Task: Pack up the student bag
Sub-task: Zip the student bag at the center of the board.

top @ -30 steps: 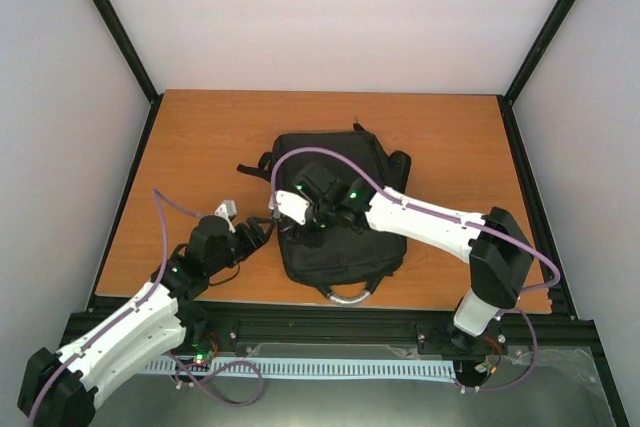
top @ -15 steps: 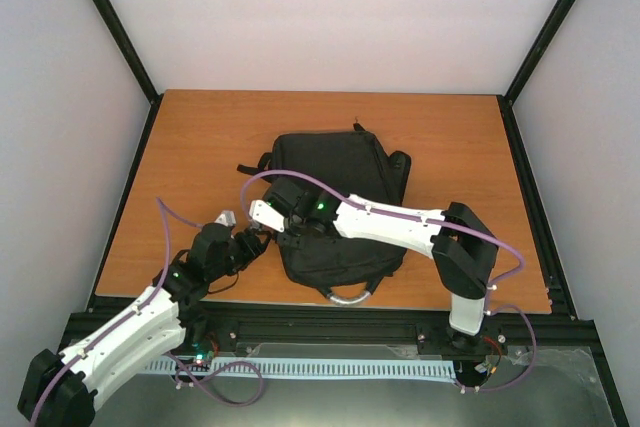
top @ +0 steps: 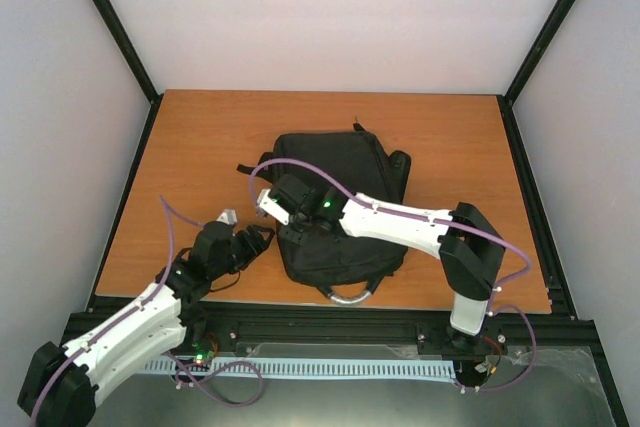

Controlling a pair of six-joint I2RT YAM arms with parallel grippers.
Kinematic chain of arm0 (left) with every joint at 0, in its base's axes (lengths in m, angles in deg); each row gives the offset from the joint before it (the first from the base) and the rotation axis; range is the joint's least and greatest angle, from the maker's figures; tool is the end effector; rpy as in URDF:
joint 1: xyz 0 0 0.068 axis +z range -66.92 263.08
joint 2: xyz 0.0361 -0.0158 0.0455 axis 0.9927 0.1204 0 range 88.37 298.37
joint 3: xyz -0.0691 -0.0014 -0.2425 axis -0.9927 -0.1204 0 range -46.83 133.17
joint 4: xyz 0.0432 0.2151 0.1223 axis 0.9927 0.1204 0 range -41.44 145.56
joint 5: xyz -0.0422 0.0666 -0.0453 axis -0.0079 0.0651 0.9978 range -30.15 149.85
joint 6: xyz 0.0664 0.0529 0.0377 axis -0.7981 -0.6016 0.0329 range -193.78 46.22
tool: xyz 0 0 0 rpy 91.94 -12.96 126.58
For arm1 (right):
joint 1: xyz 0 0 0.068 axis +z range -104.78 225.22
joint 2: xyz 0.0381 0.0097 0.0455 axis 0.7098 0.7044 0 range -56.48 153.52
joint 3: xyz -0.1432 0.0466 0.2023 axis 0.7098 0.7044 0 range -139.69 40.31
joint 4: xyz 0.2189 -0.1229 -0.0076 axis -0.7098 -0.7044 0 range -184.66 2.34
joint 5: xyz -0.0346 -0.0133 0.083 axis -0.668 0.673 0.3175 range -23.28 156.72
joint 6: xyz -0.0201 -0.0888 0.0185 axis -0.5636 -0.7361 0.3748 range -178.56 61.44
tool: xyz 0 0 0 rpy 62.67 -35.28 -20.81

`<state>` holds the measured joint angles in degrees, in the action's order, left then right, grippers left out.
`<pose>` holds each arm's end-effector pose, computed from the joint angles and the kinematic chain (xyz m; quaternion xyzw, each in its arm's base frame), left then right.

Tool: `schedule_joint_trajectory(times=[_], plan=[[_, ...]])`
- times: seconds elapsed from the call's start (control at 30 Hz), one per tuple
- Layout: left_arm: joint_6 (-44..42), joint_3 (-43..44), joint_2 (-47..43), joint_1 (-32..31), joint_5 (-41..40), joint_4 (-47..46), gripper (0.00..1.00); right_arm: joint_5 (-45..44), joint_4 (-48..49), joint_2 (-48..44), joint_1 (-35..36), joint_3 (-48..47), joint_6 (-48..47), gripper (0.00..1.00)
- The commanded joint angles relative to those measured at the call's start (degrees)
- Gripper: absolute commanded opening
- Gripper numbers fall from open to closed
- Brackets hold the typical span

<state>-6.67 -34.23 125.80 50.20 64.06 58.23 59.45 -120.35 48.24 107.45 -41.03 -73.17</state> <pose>0.1602 -0.1108 0.1280 -0.2439 0.8503 -0.3774 0.2742 0.1994 0.3559 0.1801 -0.5786 0.7594 0.0620 0.2909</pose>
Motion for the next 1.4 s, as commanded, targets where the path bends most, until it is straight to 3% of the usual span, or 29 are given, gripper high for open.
schedule_joint_trajectory(times=[0.0, 0.07, 0.27, 0.37, 0.5, 0.6, 1.03, 1.37], plan=[[-0.27, 2.44, 3.17, 0.2, -1.02, -4.9, 0.71, 6.62, 1.89, -7.1, -4.02, 4.39, 8.91, 0.03], [-0.82, 3.4, 5.75, 0.19, -0.43, -7.64, 0.71, 12.37, 2.84, -9.52, -5.66, 6.87, 11.78, 0.03], [-0.75, 5.49, 15.46, 0.19, 4.01, -18.38, 0.63, 15.66, 4.88, -13.21, -7.13, 10.41, 13.26, 0.03], [-0.49, 6.14, 17.09, 0.11, 5.33, -21.59, 0.63, 16.61, 6.32, -14.47, -7.44, 11.24, 13.4, 0.03], [-1.14, 6.99, 15.99, 0.1, 4.88, -22.22, 0.7, 23.04, 10.32, -17.03, -8.28, 13.51, 15.36, 0.03], [-1.79, 8.38, 17.21, 0.1, 5.65, -22.1, 0.69, 28.05, 12.71, -17.63, -9.88, 14.08, 16.91, 0.03], [-0.11, 12.99, 26.93, -1.32, 9.11, -27.68, 0.37, 24.46, 14.4, -18.15, -11.14, 13.16, 12.96, 0.03], [-0.6, 13.55, 27.81, -1.92, 8.62, -26.2, 0.01, 26.66, 14.25, -19.24, -15.61, 14.68, 14.1, 0.03]])
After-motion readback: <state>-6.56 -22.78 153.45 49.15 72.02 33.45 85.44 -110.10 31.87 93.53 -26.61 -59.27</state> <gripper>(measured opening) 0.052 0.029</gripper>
